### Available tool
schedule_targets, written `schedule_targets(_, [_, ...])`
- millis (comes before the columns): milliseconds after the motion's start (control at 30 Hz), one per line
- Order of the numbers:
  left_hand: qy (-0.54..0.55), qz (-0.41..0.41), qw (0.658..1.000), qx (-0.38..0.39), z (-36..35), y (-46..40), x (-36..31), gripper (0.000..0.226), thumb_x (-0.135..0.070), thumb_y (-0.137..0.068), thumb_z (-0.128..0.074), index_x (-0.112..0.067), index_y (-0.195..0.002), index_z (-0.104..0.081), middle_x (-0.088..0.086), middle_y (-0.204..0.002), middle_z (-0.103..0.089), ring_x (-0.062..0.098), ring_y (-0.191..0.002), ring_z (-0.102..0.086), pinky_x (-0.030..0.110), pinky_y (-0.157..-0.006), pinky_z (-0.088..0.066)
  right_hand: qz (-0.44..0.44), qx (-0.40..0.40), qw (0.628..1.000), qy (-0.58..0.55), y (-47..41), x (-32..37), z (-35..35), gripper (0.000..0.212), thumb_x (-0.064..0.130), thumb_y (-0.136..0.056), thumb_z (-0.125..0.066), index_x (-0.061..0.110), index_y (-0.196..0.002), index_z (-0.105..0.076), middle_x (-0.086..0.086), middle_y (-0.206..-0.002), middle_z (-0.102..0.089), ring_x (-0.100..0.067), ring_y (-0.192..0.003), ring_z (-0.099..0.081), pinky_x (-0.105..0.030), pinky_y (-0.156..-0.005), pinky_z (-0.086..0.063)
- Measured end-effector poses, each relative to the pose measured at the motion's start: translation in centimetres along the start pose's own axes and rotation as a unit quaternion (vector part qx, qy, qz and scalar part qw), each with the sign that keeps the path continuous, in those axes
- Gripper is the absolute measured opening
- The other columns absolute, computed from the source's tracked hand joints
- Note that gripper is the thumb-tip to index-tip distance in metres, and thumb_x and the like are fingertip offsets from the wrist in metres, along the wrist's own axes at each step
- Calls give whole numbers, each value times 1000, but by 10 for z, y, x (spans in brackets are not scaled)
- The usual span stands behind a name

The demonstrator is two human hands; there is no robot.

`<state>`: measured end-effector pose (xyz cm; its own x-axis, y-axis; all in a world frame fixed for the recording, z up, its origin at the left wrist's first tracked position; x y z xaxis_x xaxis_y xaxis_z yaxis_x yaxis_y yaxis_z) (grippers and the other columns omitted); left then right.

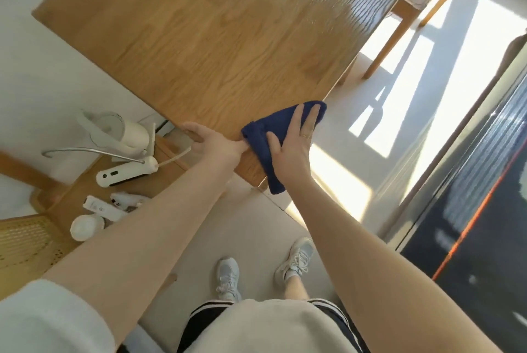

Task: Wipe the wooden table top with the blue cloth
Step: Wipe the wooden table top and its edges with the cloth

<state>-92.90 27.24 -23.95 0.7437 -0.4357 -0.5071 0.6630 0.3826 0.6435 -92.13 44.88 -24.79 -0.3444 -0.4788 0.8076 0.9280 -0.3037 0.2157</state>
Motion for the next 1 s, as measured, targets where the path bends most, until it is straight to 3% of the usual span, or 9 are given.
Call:
schedule_targets(133, [-11, -29, 1000, -7, 0, 8, 1, 126, -40, -74, -75, -15, -144, 27, 13, -156, 6, 30, -142, -14, 41, -113, -19, -21, -37, 999, 16, -60, 1, 37, 69, 27, -97, -42, 15, -148, 3, -7, -154, 21, -22, -143, 8, -32, -113, -6])
schedule_targets(267, [-148, -126, 976, -97, 6, 18, -24, 122, -45, -72, -75, -12, -147, 16, 19, -151, 28, 35, -143, 12, 45, -116, 0, -29, -31, 999, 32, -106, -6, 65, 72, 31, -96, -43, 16, -148, 4, -6, -154, 22, -23, -143, 5, -34, -114, -9])
schedule_targets(433, [-250, -327, 906, -94, -25, 52, -96, 105, -44, -80, -67, -20, -149, 9, 6, -155, 21, 29, -143, 12, 46, -115, -1, 6, 17, 997, 76, -80, -6, 58, 72, 32, -96, -43, 16, -148, 5, -4, -154, 22, -23, -144, 1, -38, -111, -19])
schedule_targets(567, [-386, -456, 801, -46, -60, 52, -152, 90, -42, -85, -62, -26, -150, -2, 3, -158, 12, 30, -142, -9, 43, -111, -21, 42, 31, 997, 65, -76, -4, 54, 67, 28, -98, -39, 15, -147, 5, -5, -153, 23, -24, -144, 3, -33, -111, -17])
schedule_targets(667, [-443, -464, 767, -24, -82, 33, -176, 89, -51, -81, -61, -28, -150, -9, 2, -159, 6, 29, -138, -21, 41, -106, -28, 4, -7, 996, 84, -127, -12, 78, 66, 30, -99, -35, 15, -147, 7, -9, -153, 23, -27, -143, -3, -37, -111, -22])
schedule_targets(767, [-482, -472, 738, -18, -101, 19, -203, 94, -58, -78, -60, -30, -150, -6, -1, -159, 5, 29, -143, -6, 44, -113, -16, -44, -21, 991, 121, -189, -26, 113, 66, 35, -98, -33, 17, -147, 9, -8, -154, 22, -31, -141, -16, -43, -107, -31])
schedule_targets(867, [-479, -470, 742, 6, -106, -3, -241, 98, -62, -76, -59, -31, -150, -2, -3, -158, 10, 28, -144, 13, 47, -115, 1, -65, -40, 987, 143, -229, -27, 137, 67, 35, -98, -34, 17, -147, 6, -7, -154, 20, -29, -143, -7, -41, -111, -25])
schedule_targets(1000, [-515, -485, 704, 56, -131, -17, -276, 103, -65, -73, -60, -28, -150, -3, -1, -158, 9, 29, -143, 16, 45, -115, 6, -81, -44, 993, 80, -213, -29, 126, 67, 31, -98, -36, 17, -147, 7, -7, -154, 20, -28, -142, -13, -42, -109, -29])
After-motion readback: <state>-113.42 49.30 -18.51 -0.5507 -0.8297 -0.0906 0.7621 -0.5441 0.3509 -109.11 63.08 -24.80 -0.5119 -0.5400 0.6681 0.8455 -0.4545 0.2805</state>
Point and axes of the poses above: each hand's wrist, its own y-axis away from the middle knuckle, its own z-axis out of the back of the hand, x = y × z, the point moved 10 cm from there along -y, towards the middle knuckle
